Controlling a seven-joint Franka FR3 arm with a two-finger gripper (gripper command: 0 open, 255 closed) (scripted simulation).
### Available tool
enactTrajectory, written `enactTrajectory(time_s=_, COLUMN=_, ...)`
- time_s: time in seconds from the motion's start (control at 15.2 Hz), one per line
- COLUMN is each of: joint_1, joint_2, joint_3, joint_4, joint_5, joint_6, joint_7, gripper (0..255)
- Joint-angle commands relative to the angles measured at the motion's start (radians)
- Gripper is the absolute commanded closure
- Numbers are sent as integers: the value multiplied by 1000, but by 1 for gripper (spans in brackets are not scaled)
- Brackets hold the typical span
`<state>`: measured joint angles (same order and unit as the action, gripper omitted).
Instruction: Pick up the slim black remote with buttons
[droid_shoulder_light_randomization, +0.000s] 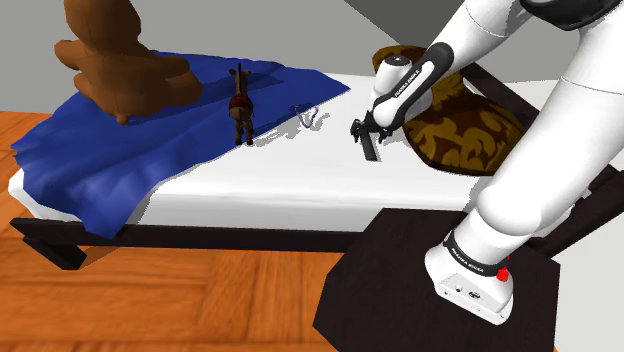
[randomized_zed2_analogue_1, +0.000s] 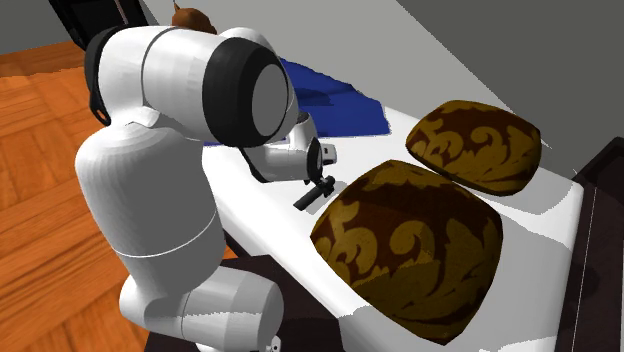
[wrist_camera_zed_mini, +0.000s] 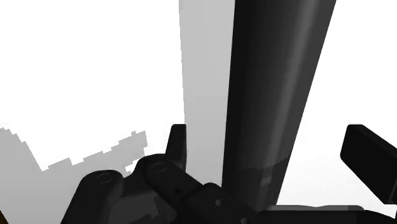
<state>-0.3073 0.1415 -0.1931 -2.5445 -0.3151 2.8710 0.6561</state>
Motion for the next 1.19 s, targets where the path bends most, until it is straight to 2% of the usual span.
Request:
enactTrajectory(time_s=0.0, joint_1=0, joint_2=11, joint_3=-1, joint_4=2, joint_5=-2, joint_6=9, joint_7=3, gripper=0)
enactTrajectory(time_s=0.07, joint_1=2, joint_2=9, joint_3=0, joint_4=3, joint_5=-2, joint_6=7, joint_7=5, gripper=255)
enactTrajectory(time_s=0.66, joint_1=0, joint_2=11, joint_3=0, joint_4=2, joint_5=-2, joint_6=9, joint_7=3, gripper=255)
enactTrajectory(time_s=1.12, joint_1=-2, joint_2=-90, joint_3=10, joint_4=3, joint_5=26, joint_6=-92, joint_7=-30, gripper=255)
